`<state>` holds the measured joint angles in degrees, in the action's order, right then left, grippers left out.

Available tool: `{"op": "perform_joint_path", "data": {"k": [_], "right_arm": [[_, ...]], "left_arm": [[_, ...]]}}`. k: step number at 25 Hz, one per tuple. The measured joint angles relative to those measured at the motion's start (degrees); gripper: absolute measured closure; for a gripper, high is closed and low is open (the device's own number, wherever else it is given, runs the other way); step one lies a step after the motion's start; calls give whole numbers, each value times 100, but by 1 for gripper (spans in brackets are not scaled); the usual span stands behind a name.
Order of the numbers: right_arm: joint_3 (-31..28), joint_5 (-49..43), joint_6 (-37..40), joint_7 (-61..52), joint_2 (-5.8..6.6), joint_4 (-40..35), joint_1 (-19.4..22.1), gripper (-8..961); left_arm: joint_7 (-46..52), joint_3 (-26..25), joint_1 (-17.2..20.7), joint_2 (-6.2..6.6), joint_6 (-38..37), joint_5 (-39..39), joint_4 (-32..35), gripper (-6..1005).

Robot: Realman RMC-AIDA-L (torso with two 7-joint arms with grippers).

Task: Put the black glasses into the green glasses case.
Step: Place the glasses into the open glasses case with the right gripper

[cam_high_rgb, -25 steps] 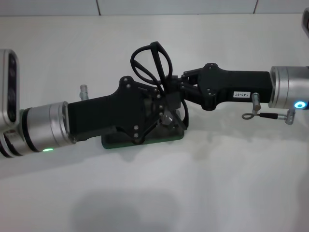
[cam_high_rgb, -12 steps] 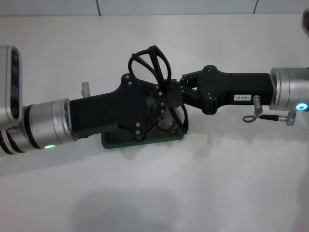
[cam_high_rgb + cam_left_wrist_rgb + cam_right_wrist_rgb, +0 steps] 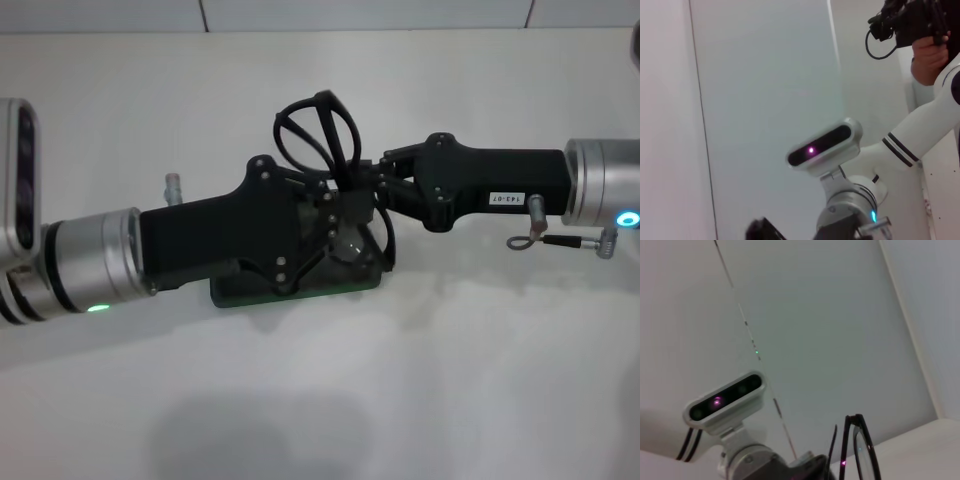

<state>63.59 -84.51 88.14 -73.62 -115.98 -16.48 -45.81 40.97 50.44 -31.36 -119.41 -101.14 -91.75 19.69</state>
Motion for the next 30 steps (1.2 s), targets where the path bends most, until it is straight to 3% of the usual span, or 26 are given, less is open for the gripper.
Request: {"op": "perform_joint_path", "data": {"k": [7, 11, 15, 19, 25, 30], "right_arm": [[67, -59, -252, -36, 44, -597, 142, 861], [137, -320, -278, -152, 75, -988, 109, 860], [332, -1143, -346, -618, 33, -1844, 52, 860], [1004, -1881, -759, -1235, 28, -2420, -283, 859], [1807, -2259, -1240, -1540, 6, -2560, -663, 858], [2629, -2299, -1772, -1747, -14, -2578, -928, 858]], "left_arm": [[144, 1, 326, 84, -64, 0, 4, 1000], [310, 0, 644, 223, -13, -10, 8, 1000], [470, 0, 970, 371, 188, -42, 9, 1000], [617, 0, 1291, 466, 643, -67, 9, 1000], [641, 1, 1602, 429, 1382, -64, 9, 1000], [633, -7, 1729, 443, 1445, -32, 9, 1000]]}}
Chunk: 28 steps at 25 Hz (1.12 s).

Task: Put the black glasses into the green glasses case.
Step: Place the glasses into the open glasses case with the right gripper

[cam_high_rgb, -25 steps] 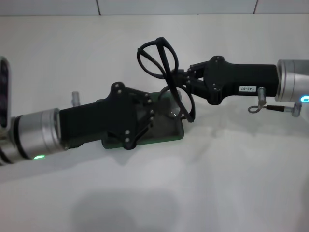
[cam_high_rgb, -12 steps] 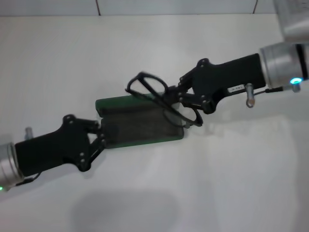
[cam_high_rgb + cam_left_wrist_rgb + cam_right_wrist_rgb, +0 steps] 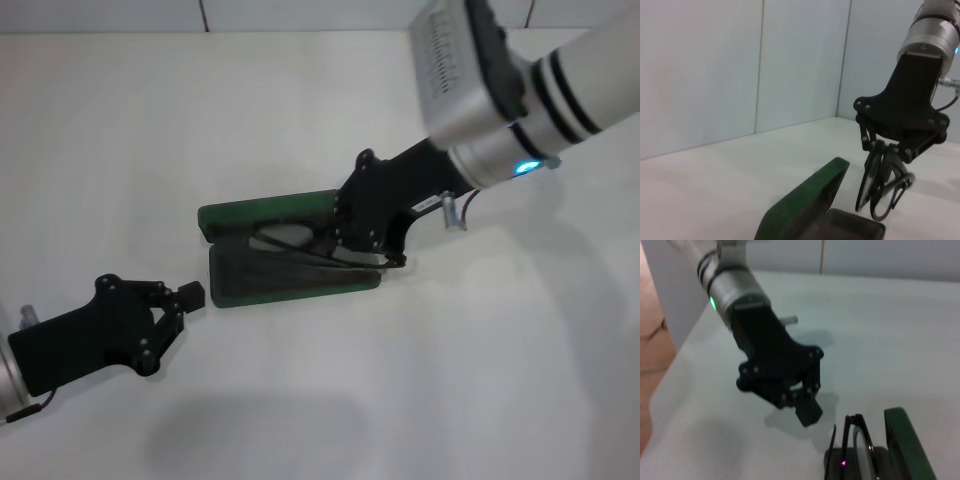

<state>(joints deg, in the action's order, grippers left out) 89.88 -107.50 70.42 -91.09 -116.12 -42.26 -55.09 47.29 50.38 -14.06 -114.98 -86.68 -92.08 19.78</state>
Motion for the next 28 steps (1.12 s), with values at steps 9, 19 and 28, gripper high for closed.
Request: {"op": "perform_joint_path", "data": {"k": [9, 19, 28], "right_arm": [[858, -7, -662, -203, -10, -251, -136, 857], [1111, -226, -821, -274, -6, -359, -260, 855], [1385, -219, -1237, -284, -7, -336, -266, 854]], "left_arm": [[57, 27, 111, 53, -66, -35, 69, 1000], [164, 43, 104, 70, -215, -38, 141, 1000], [217, 42, 61, 72, -272, -38, 145, 1000]]}}
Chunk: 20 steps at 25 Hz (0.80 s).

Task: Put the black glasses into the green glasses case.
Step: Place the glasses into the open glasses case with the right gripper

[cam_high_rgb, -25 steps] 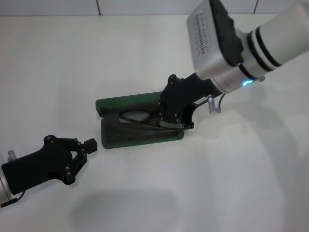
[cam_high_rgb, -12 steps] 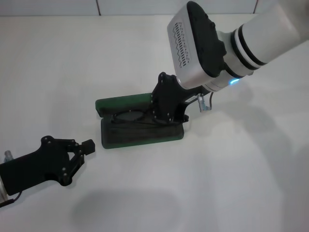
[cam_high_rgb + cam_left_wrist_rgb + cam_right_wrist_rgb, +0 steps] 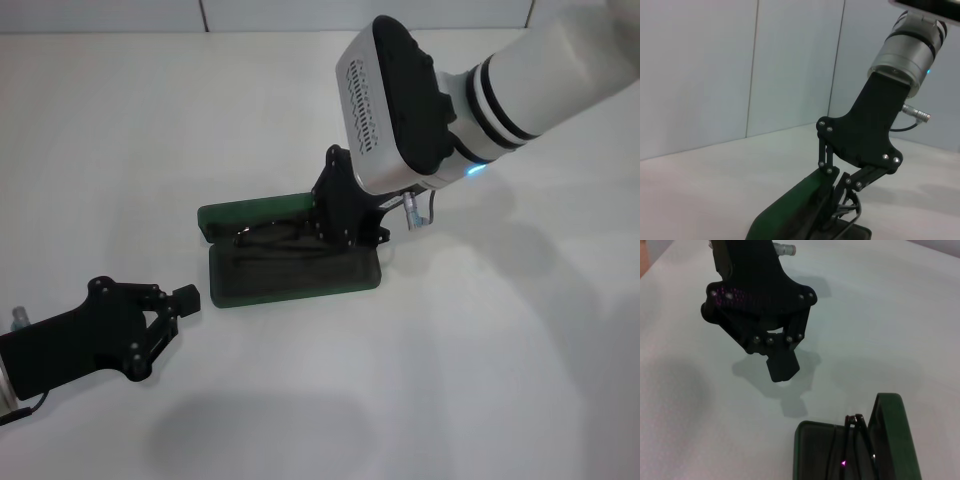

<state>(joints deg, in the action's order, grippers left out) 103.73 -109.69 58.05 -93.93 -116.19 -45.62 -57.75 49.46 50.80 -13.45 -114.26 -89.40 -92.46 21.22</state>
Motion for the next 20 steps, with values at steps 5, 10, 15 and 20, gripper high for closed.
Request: {"op": "perform_joint_path", "data": {"k": [5, 10, 15, 20], "right_arm": [[79, 45, -33, -2, 0, -25, 2, 854], [113, 145, -42, -3, 0, -26, 29, 853], [161, 198, -103, -3, 0, -26, 41, 852], [165, 256, -144, -3, 0, -26, 55, 852]], "left_arm": [[1, 0, -2, 1, -58, 0, 6, 1000], [-5, 3, 6, -1, -81, 0, 6, 1000], [-5, 9, 20, -6, -114, -8, 5, 1000], [-23, 9, 48, -12, -206, -9, 5, 1000]]}}
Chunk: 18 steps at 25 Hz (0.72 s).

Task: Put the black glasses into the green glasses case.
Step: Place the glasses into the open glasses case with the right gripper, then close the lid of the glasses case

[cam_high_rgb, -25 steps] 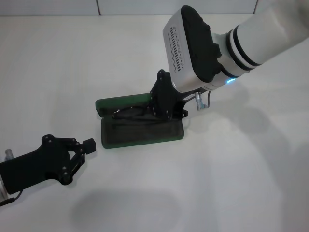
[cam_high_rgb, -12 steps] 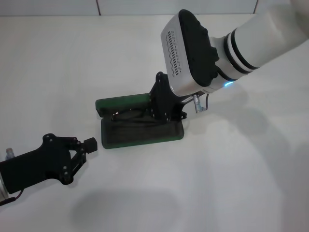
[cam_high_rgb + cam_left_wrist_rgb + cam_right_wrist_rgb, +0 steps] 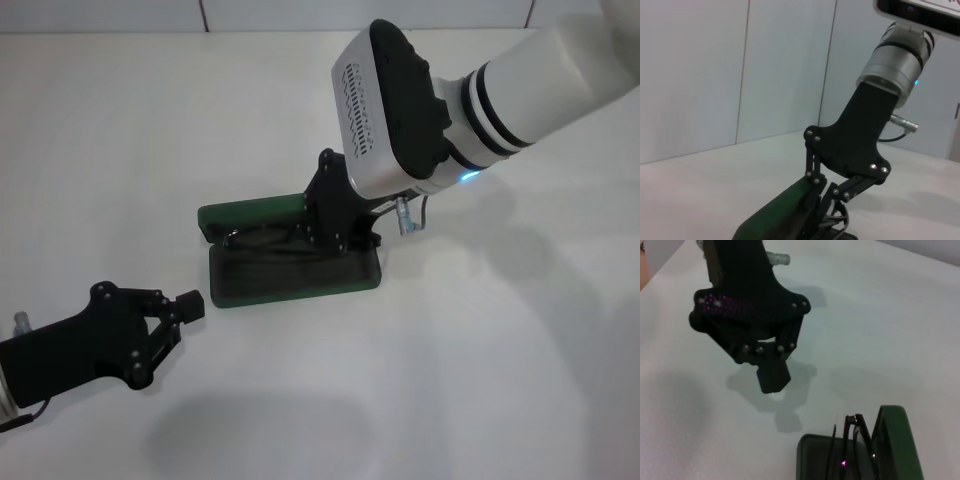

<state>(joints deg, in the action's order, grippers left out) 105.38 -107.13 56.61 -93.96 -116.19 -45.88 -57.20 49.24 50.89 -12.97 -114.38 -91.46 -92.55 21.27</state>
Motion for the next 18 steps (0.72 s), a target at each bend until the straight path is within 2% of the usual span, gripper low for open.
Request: {"op": "perform_joint_path", "data": {"k": [14, 18], "right_arm": [[162, 17, -60, -35, 0, -70, 24, 850], [213, 18, -45, -76, 0, -71, 18, 815]], "left_arm": [[-18, 0, 5, -3, -12, -8, 0, 1000], [-19, 0, 1, -5, -12, -42, 0, 1000]]}}
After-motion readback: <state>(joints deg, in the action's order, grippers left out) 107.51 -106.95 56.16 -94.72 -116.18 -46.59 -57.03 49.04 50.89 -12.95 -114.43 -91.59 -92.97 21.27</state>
